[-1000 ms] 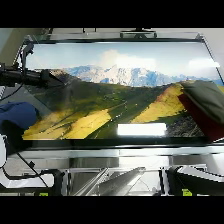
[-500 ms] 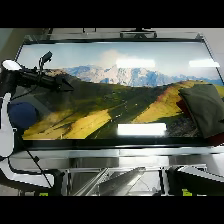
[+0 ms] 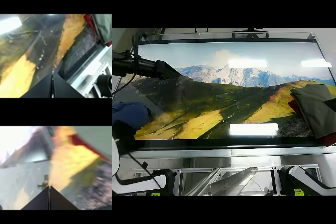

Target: Fold the shirts.

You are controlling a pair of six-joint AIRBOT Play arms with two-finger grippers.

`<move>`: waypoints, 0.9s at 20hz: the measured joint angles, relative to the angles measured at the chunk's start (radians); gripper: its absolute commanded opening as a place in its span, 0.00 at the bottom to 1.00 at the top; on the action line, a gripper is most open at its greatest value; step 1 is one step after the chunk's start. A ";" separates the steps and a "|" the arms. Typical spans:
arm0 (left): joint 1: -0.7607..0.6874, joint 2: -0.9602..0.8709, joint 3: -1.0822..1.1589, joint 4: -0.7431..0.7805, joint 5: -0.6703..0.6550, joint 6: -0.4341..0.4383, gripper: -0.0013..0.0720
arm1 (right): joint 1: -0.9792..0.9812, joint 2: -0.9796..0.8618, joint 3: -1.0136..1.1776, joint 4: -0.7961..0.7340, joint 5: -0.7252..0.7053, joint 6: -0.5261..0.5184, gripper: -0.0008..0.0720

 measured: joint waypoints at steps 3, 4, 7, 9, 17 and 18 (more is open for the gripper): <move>-0.024 0.158 -0.209 0.002 0.052 -0.004 0.02 | 0.154 0.166 -0.110 0.020 -0.068 0.000 0.03; -0.040 0.216 -0.304 0.002 0.076 -0.004 0.02 | 0.214 0.236 -0.172 0.022 -0.104 0.000 0.03; -0.108 0.384 -0.598 0.002 0.162 -0.006 0.05 | 0.398 0.436 -0.380 0.028 -0.219 0.001 0.03; -0.154 0.473 -0.764 0.002 0.216 -0.008 0.05 | 0.512 0.536 -0.503 0.030 -0.284 0.008 0.03; -0.233 0.672 -1.056 0.001 0.341 -0.050 0.05 | 0.716 0.618 -0.656 0.034 -0.369 0.026 0.03; -0.235 0.679 -1.064 0.001 0.348 -0.053 0.05 | 0.721 0.619 -0.659 0.034 -0.370 0.026 0.03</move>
